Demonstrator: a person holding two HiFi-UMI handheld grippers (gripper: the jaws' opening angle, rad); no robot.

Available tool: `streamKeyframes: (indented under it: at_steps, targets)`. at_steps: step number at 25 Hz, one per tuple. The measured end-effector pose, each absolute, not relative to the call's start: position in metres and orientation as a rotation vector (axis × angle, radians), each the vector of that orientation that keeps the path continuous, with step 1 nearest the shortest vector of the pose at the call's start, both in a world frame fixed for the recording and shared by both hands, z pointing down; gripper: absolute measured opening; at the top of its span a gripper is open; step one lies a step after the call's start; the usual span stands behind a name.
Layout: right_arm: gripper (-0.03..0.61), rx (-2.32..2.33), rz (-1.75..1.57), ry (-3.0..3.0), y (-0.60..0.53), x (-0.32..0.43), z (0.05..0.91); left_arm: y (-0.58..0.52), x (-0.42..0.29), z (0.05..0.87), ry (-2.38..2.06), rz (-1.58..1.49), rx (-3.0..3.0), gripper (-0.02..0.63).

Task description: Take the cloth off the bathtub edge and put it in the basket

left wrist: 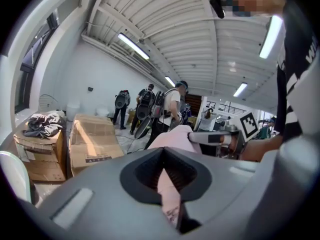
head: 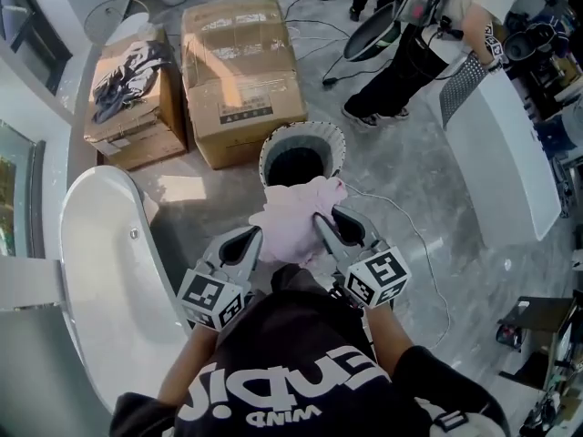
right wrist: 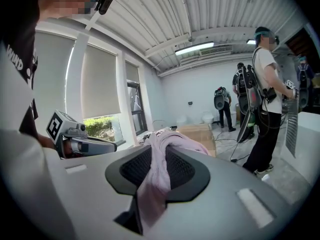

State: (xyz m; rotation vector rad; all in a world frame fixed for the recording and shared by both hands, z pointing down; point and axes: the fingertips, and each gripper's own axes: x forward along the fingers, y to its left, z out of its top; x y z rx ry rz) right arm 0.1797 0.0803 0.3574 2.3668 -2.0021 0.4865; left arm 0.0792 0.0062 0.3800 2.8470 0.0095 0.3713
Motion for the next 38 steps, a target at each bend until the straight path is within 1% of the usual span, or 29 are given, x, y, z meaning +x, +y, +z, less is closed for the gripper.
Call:
streamKeyframes:
  at_steps: [10, 26, 38]
  targets:
    - [0.1, 2.48, 0.501, -1.909, 0.102, 0.222, 0.354, 0.023, 0.125, 0.383, 0.148, 0.406, 2.852, -0.003]
    - [0.1, 2.395, 0.38, -1.992, 0.084, 0.303, 0.325, 0.018, 0.198, 0.39, 0.064, 0.401, 2.849, -0.003]
    - [0.1, 2.434, 0.407, -1.975, 0.064, 0.342, 0.333, 0.002, 0.239, 0.398, 0.188, 0.431, 2.858, -0.003]
